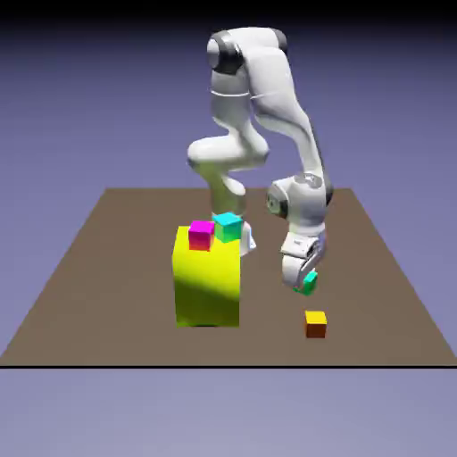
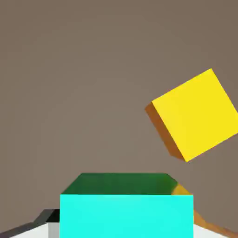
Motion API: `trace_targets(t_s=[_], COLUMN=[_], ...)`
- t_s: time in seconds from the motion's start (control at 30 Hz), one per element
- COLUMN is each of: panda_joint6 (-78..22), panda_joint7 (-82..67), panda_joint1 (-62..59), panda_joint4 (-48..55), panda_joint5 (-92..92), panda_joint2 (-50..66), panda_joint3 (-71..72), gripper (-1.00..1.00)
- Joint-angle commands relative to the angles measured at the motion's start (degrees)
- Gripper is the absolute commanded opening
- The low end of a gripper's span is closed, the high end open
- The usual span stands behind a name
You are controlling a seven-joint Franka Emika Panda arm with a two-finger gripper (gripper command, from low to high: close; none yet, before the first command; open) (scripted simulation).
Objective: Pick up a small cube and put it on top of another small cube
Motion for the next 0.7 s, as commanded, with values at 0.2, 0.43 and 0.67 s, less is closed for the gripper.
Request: trace_targets(t_s=[0.2,0.43,0.67], panda_joint6=[-17.0,-34.0,-33.6], panda_joint7=[16.1,32.2,39.0], panda_joint1=[-10.4,-21.4,-26.1], panda_joint4=[2.6,5.3,1.9], panda_joint5=[-1.1,-2.1,-2.6], panda_joint2=[-14.5,-29.1,-32.1], panda_joint3=[-3.0,-6.0,-7.2], gripper=[-1.00,-1.00,-1.00])
